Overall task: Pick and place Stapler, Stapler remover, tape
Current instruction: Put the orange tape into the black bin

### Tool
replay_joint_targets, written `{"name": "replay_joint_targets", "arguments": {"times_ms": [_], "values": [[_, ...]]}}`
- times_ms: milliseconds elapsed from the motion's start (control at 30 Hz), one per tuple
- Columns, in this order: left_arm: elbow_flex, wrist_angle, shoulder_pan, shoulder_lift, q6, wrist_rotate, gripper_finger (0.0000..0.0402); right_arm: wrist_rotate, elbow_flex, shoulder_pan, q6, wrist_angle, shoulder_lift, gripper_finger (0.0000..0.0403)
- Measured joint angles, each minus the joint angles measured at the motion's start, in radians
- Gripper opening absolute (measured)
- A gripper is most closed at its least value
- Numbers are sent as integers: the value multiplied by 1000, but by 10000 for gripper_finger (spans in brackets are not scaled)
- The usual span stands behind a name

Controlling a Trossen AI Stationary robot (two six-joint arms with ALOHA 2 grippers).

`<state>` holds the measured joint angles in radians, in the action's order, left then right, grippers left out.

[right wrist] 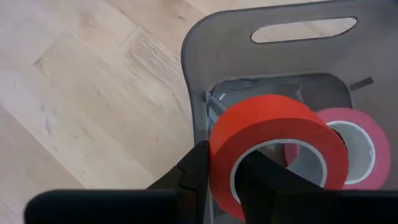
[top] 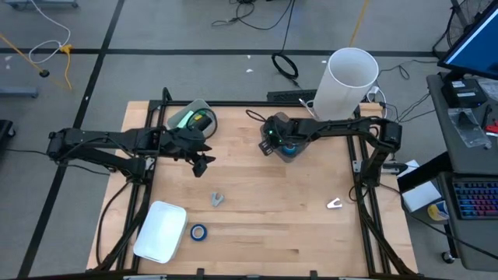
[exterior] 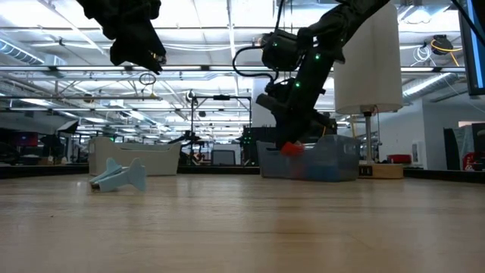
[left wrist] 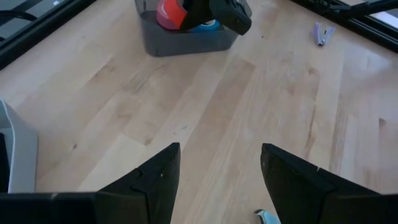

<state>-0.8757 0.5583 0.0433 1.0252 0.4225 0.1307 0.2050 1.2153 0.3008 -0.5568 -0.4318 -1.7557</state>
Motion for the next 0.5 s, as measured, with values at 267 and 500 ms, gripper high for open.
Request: {"name": "replay_joint_targets", "arguments": {"times_ms": [267, 500], "values": [[0, -1, 0, 0, 0, -1, 223, 0, -16, 0, 0, 8, 2, 100], [0, -1, -17, 0, 1, -2, 223, -27, -16, 0, 6, 18, 2, 121]]}}
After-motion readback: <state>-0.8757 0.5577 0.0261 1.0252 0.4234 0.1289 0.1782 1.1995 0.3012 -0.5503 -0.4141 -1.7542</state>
